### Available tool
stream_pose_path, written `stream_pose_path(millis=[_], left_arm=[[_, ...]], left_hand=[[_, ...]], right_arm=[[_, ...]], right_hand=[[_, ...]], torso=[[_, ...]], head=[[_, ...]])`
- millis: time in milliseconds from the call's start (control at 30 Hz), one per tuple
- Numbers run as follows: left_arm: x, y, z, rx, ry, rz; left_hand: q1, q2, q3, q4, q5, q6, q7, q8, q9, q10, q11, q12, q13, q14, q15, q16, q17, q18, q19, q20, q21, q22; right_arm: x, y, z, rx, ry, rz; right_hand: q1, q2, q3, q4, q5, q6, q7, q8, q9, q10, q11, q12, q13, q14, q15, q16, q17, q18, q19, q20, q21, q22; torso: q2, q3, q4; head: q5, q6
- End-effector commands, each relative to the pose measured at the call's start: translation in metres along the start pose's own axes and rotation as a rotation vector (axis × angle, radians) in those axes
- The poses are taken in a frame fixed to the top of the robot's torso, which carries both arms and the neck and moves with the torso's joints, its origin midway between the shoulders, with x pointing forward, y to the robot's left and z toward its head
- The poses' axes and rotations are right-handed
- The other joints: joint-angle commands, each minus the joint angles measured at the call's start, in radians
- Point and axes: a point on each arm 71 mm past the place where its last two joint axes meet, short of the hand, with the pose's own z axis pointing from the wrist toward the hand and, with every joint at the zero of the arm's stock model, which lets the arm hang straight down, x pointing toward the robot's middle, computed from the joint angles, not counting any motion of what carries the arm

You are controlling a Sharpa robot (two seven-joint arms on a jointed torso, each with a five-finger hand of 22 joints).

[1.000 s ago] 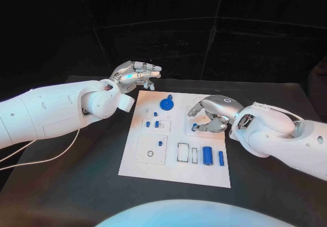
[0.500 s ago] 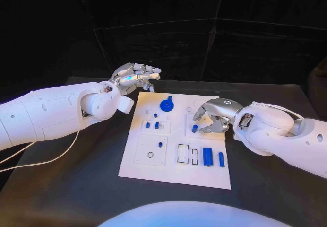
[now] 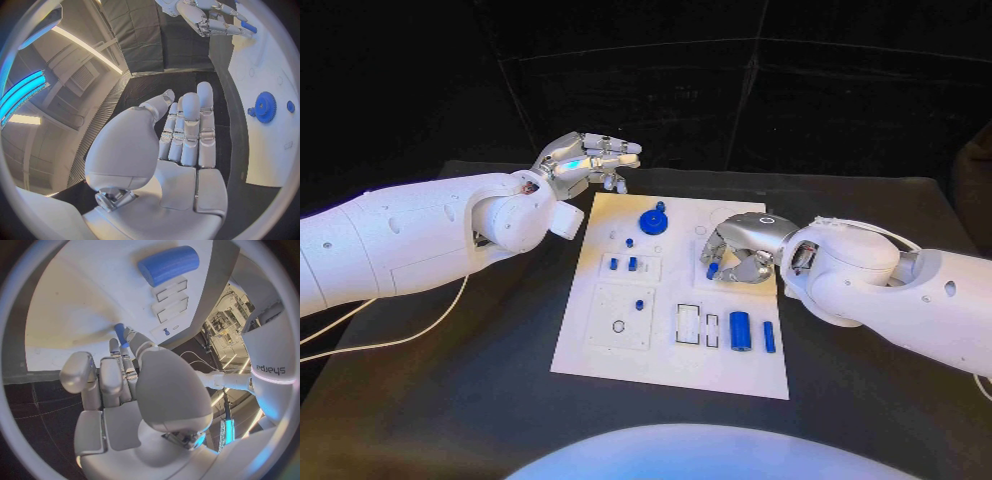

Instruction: Assemble the parts on the task board

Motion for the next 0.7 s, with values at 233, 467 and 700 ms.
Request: stream_pose_path(millis=[233, 467, 700], left_arm=[[0.0007, -0.0011, 0.0003, 0.006, 0.01, -0.007], [0.0006, -0.0009, 0.0003, 0.005, 0.01, -0.007], [-0.0002, -0.0009, -0.0002, 0.004, 0.008, -0.007]], left_hand=[[0.003, 0.01, -0.006, -0.002, 0.003, -0.002, 0.001, 0.0, 0.0, -0.004, 0.0, 0.003, -0.001, -0.007, 0.0, -0.004, -0.001, 0.006, -0.003, 0.001, -0.006, -0.001], [0.003, 0.01, -0.006, -0.002, 0.003, -0.002, 0.001, 0.0, 0.0, -0.004, 0.0, 0.003, -0.001, -0.007, 0.0, -0.004, -0.001, 0.006, -0.003, 0.001, -0.006, -0.001], [0.003, 0.01, -0.006, -0.002, 0.003, -0.002, 0.001, 0.0, 0.0, -0.004, 0.0, 0.003, -0.001, -0.007, 0.0, -0.004, -0.001, 0.006, -0.003, 0.001, -0.006, -0.001]], right_arm=[[0.0039, 0.0037, 0.0023, -0.025, 0.04, -0.011], [0.0017, 0.0036, 0.0018, -0.021, 0.003, -0.013], [-0.0048, 0.0037, -0.0011, -0.018, -0.088, -0.023]], right_hand=[[-0.001, 0.011, 0.05, 0.0, -0.01, 0.075, 0.001, 0.023, 0.008, 0.062, -0.005, -0.018, 0.001, 0.029, -0.008, 0.018, 0.008, -0.001, 0.014, -0.003, 0.017, 0.025], [0.013, 0.028, 0.097, -0.008, -0.041, 0.121, -0.008, 0.035, 0.011, 0.106, -0.014, -0.027, 0.004, 0.031, -0.017, 0.032, 0.02, -0.006, 0.026, -0.01, 0.035, 0.058], [0.035, 0.051, 0.165, -0.031, -0.084, 0.147, -0.011, 0.039, 0.013, 0.137, -0.021, -0.035, 0.01, 0.033, -0.022, 0.042, 0.026, -0.011, 0.035, -0.017, 0.053, 0.087]], torso=[[0.0, 0.0007, -0.0013], [0.0, 0.0007, -0.0008], [0.0, 0.0006, -0.0002]], head=[[0.0, -0.003], [0.0, -0.005], [0.001, -0.006]])
